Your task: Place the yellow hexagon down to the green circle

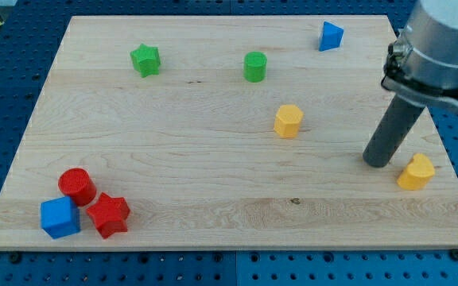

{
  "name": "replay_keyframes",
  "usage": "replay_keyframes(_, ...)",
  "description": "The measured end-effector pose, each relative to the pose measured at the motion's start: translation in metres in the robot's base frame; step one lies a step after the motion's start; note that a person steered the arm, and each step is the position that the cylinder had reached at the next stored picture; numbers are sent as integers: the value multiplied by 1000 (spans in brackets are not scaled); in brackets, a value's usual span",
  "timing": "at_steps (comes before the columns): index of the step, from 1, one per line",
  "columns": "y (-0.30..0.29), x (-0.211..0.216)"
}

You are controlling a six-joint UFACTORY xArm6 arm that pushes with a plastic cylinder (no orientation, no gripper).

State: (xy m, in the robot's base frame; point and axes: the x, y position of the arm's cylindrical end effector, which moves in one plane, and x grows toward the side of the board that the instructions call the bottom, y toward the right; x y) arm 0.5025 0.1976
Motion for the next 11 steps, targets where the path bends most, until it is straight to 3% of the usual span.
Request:
replay_keyframes(1, 0, -38)
replay_keyframes(3, -54, -66)
replay_keyframes(11, -127, -66)
